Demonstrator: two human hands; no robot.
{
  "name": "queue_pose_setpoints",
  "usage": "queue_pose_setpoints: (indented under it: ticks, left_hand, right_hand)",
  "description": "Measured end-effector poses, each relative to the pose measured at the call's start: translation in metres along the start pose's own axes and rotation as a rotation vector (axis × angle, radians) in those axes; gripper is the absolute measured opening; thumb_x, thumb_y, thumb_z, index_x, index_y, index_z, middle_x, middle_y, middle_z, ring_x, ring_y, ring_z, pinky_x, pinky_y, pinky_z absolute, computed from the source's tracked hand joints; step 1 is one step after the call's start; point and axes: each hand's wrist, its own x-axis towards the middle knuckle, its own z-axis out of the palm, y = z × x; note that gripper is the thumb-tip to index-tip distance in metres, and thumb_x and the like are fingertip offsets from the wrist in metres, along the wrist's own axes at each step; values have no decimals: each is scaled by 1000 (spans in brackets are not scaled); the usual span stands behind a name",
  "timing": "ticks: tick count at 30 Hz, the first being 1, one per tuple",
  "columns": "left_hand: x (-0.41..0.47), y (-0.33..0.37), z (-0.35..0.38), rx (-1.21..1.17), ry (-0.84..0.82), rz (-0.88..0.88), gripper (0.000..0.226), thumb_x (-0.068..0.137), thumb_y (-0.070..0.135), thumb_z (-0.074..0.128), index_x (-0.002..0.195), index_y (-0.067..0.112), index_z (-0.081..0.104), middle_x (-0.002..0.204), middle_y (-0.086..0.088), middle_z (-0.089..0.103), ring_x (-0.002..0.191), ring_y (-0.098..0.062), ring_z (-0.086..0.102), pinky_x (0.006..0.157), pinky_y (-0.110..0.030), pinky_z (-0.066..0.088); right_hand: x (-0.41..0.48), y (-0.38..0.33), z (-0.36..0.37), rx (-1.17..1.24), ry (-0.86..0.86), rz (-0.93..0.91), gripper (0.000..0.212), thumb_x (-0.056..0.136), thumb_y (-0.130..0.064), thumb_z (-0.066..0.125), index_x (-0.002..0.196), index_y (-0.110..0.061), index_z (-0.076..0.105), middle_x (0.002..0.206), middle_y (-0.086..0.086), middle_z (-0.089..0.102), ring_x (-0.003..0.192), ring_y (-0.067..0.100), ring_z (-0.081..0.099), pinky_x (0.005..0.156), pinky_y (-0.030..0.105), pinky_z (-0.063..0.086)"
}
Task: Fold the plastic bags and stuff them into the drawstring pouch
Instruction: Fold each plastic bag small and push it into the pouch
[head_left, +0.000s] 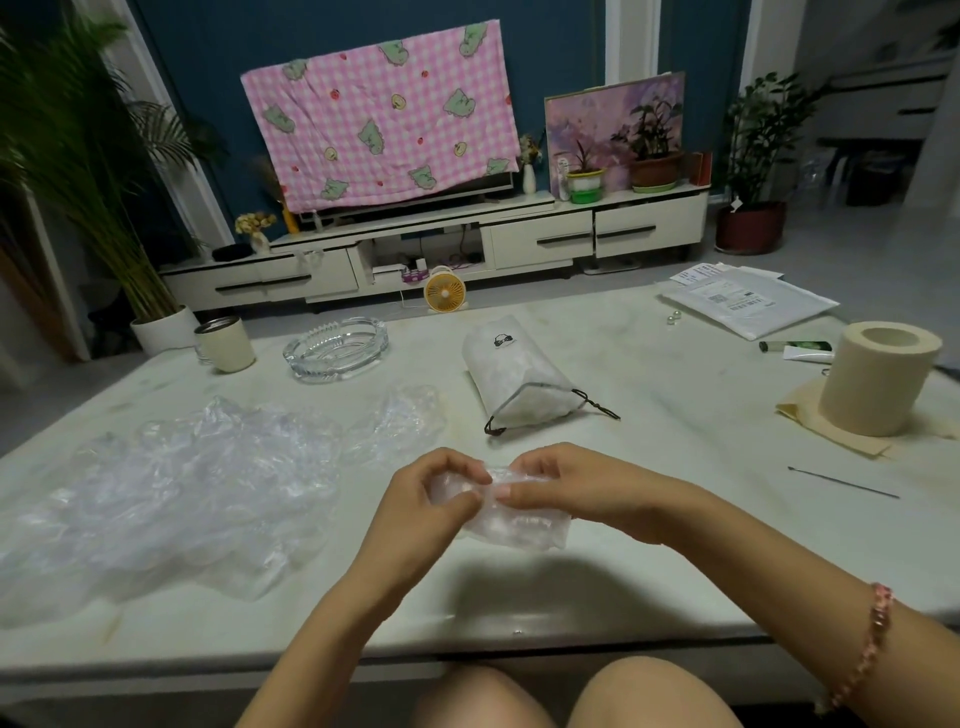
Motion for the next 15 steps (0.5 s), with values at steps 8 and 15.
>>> queue_pose_setpoints:
  ticks: [8,15]
  left_hand:
    - [8,-7,1,-338,-7,-99,8,80,14,67,88,11,69,97,-17,67,83,-25,65,72,-33,53]
    - [13,-17,28,-446,-165,-235,50,98,42,32,110,9,67,102,-12,72,89,-21,69,74,-29,55]
  right_hand:
    - [-5,-1,-2,-6,-17,-141,10,80,-7,72,89,-10,72,92,0,63,82,9,56,78,24,44]
    - [11,25,16,362,318,-200,18,81,-5,69,99,-4,72,112,8,68,97,18,64,90,27,49]
